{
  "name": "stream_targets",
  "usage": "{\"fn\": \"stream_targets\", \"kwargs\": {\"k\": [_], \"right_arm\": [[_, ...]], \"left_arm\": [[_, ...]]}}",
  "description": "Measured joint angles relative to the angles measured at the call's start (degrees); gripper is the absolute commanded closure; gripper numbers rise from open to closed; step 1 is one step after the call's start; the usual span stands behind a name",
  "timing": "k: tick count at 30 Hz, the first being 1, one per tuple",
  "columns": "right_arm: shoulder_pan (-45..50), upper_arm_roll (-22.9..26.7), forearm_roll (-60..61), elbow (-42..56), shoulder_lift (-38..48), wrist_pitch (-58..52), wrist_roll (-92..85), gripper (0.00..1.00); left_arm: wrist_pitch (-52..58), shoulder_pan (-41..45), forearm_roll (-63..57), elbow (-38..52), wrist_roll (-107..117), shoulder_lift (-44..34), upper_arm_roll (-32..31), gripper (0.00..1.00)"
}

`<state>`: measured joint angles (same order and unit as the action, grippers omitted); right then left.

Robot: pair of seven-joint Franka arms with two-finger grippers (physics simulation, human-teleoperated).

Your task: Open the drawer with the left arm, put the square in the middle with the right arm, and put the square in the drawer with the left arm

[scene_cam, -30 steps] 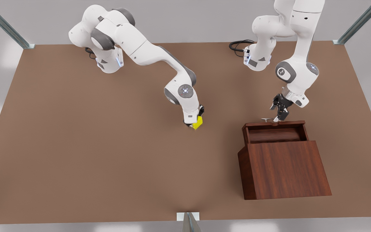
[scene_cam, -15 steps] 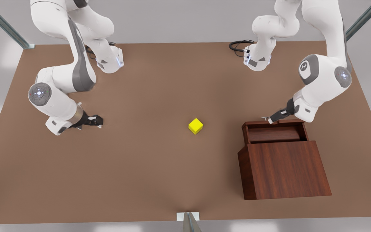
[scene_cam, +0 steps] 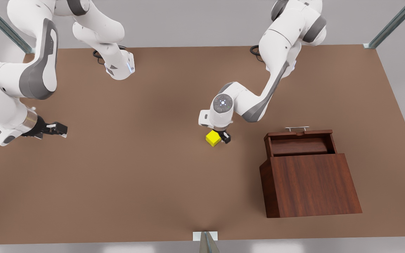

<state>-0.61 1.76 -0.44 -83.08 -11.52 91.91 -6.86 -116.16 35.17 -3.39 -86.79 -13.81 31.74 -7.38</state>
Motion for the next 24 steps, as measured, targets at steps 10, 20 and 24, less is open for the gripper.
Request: {"fn": "stream_targets", "kwargs": {"k": [10, 20, 24], "right_arm": [[-1.58, 0.52, -0.08, 1.78, -0.08, 0.38, 0.09, 0.0], [-2.11, 0.61, -0.18, 1.95, -0.7, 0.55, -0.18, 0.0], [-2.88, 0.7, -0.17, 2.21, -0.7, 0.94, -0.17, 0.0]], "left_arm": [[-6.39, 2.18, -4.37, -3.44, 8.86, 5.87, 0.44, 0.0], [-10.84, 2.62, -4.99, -5.85, 12.92, 9.46, 0.44, 0.0], [-10.93, 2.71, -5.07, -5.77, 12.93, 10.35, 0.53, 0.1]]}}
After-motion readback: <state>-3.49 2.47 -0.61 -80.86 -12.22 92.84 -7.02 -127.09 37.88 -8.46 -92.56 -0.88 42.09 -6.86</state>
